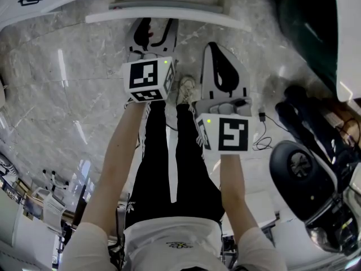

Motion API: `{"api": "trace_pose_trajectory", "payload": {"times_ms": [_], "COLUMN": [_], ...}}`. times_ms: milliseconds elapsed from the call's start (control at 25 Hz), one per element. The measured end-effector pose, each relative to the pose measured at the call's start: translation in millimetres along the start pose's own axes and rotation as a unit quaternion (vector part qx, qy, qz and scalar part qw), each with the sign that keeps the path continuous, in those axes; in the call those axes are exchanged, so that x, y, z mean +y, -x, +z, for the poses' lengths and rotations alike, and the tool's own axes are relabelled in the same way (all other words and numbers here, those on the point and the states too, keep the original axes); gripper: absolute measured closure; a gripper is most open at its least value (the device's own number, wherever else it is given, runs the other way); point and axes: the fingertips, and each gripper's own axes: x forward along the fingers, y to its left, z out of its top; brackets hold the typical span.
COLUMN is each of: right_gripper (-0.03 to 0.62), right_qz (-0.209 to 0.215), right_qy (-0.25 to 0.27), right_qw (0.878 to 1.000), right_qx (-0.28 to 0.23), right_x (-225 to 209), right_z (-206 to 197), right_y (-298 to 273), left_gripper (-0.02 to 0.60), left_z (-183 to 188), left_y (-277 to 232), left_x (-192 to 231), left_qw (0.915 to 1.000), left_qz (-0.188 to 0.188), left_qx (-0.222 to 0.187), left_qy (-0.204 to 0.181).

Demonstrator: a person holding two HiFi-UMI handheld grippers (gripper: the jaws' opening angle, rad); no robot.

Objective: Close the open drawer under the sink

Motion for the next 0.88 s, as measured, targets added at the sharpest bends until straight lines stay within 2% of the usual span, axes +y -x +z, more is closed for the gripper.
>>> {"api": "trace_pose_trajectory", "payload": {"times_ms": [160,440,600,880], "right_gripper": [0.569,0.569,0.569,0.569], "right_qz": [0.000,0.008,0.008,0.008], "right_qy": [-0.008,-0.014,-0.017,-0.020], "right_qw": [1.000,1.000,1.000,1.000], "right_qx": [0.006,0.004,0.006,0.014], "right_x": [-6.6,-10.0,-13.9,-17.7], "right_z": [-4.3,-4.8,-7.9,-15.4], "right_y": [-2.0,-9.0,-7.7,-3.4], "left_gripper": [0.371,0.423,0.428,0.428], "left_z": [-5.8,-11.4,-10.7,-13.0], "left_y": [-5.3,-15.0,-15.5,-14.1], "left_x": [2.1,2.9,2.9,2.1], "left_qw": [0.9997,0.9994,0.9994,0.9992], "left_qz": [0.013,0.027,0.032,0.033], "left_qx": [0.009,0.018,0.014,0.020], "left_qy": [-0.019,-0.004,0.004,-0.011]}}
